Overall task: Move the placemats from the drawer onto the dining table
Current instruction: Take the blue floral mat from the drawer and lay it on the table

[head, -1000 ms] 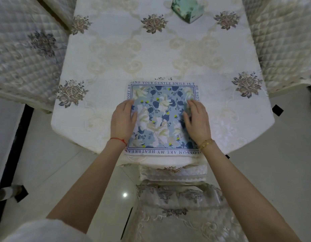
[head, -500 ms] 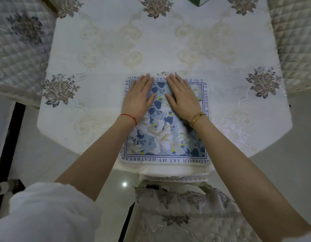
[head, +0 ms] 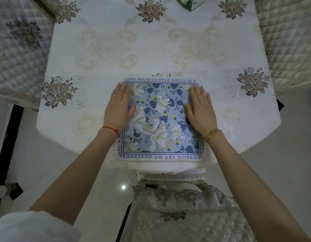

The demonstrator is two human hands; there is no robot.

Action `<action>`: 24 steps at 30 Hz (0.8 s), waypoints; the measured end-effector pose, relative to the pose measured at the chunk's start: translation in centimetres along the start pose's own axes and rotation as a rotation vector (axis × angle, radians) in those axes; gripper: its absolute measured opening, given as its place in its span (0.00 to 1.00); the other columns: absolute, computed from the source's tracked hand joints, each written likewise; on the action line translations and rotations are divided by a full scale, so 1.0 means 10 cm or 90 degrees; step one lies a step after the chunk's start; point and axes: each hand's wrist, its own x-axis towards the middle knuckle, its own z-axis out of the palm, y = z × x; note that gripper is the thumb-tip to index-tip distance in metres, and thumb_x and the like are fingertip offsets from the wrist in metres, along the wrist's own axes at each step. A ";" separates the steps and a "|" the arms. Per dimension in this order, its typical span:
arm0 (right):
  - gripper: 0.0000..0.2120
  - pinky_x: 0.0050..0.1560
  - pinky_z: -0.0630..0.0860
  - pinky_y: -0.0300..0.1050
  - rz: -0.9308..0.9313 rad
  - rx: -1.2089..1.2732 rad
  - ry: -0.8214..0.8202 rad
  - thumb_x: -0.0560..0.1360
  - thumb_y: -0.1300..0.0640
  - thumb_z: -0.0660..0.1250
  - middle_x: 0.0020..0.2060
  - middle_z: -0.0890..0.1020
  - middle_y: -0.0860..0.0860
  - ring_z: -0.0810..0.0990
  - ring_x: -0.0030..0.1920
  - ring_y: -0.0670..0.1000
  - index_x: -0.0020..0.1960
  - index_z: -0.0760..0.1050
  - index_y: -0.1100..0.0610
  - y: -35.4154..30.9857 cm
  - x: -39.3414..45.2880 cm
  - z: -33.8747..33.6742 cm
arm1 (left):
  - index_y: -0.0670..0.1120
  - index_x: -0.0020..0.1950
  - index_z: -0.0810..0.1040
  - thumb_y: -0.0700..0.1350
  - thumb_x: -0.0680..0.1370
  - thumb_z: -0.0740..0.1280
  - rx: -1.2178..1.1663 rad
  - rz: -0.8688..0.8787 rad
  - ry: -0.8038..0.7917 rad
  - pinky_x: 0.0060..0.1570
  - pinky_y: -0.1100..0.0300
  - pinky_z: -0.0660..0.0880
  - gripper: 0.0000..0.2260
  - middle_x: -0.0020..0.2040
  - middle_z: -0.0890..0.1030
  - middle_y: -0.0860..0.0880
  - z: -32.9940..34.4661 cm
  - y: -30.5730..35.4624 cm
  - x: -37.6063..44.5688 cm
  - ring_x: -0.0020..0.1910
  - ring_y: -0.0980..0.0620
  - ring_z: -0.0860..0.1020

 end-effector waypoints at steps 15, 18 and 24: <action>0.31 0.77 0.38 0.47 0.046 -0.051 -0.056 0.82 0.43 0.42 0.79 0.46 0.53 0.41 0.78 0.50 0.79 0.43 0.58 0.14 -0.74 0.01 | 0.39 0.77 0.55 0.53 0.82 0.56 0.033 -0.067 -0.054 0.76 0.52 0.49 0.28 0.78 0.57 0.41 0.03 -0.01 -0.71 0.77 0.44 0.54; 0.31 0.77 0.38 0.47 0.003 -0.014 -0.060 0.83 0.43 0.46 0.78 0.45 0.53 0.40 0.78 0.49 0.79 0.42 0.58 -0.06 -0.93 0.00 | 0.39 0.77 0.55 0.52 0.82 0.57 0.012 -0.025 -0.059 0.76 0.53 0.47 0.28 0.78 0.56 0.42 0.00 0.12 -0.94 0.78 0.45 0.51; 0.35 0.77 0.41 0.47 0.004 -0.004 -0.094 0.81 0.38 0.46 0.79 0.43 0.51 0.40 0.78 0.48 0.79 0.40 0.57 -0.44 -1.27 0.23 | 0.43 0.78 0.49 0.59 0.81 0.51 -0.007 -0.002 -0.121 0.76 0.53 0.49 0.31 0.79 0.50 0.46 0.13 0.41 -1.34 0.78 0.51 0.46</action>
